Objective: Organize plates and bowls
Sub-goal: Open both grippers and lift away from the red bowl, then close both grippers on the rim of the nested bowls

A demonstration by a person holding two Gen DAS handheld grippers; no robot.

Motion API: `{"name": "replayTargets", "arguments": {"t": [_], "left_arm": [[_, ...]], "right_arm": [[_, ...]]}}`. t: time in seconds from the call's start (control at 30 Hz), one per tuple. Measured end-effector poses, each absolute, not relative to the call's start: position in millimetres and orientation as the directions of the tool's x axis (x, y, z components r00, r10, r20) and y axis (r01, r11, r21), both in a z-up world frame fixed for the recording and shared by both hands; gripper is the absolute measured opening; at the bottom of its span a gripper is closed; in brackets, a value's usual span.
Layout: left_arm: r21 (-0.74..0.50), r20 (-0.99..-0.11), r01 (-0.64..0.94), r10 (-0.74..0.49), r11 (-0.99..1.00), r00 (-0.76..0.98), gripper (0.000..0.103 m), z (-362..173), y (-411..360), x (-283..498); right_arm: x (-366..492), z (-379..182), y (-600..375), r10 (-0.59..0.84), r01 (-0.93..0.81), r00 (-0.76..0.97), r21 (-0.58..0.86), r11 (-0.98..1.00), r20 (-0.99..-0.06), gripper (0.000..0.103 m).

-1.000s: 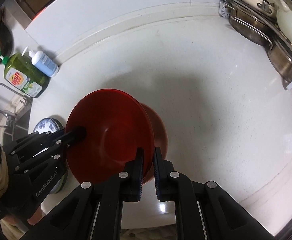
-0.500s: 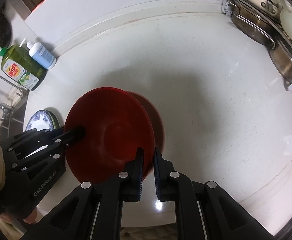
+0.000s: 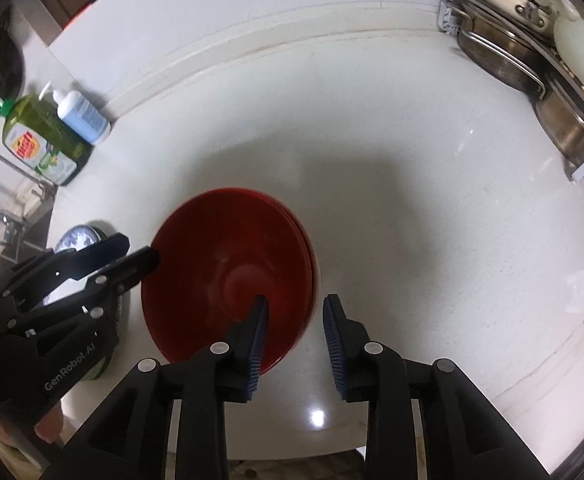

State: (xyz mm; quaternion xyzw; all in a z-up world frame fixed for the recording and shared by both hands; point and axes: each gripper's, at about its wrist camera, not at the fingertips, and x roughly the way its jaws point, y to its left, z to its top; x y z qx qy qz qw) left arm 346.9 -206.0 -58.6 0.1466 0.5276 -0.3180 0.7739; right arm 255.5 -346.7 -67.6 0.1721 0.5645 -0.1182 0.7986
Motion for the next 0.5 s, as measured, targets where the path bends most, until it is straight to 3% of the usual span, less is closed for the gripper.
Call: {"name": "replayTargets", "arguments": {"t": [0.13, 0.33, 0.5], "left_arm": [[-0.093, -0.903, 0.639, -0.334, 0.764, 0.269, 0.048, -54.3, -202.6, 348.2], [-0.029, -0.892, 0.621, -0.301, 0.784, 0.338, 0.06, -51.7, -197.7, 350.1], [-0.01, -0.899, 0.62, -0.279, 0.785, 0.338, 0.064, -60.0, -197.0, 349.8]], "right_arm": [[253.5, -62.2, -349.7, -0.005, 0.4, 0.365, 0.152, 0.904, -0.931, 0.036], [250.5, -59.5, -352.9, -0.026, 0.44, 0.398, 0.166, 0.882, -0.917, 0.036], [249.4, -67.7, -355.3, -0.033, 0.467, 0.398, 0.172, 0.867, -0.917, 0.036]]}}
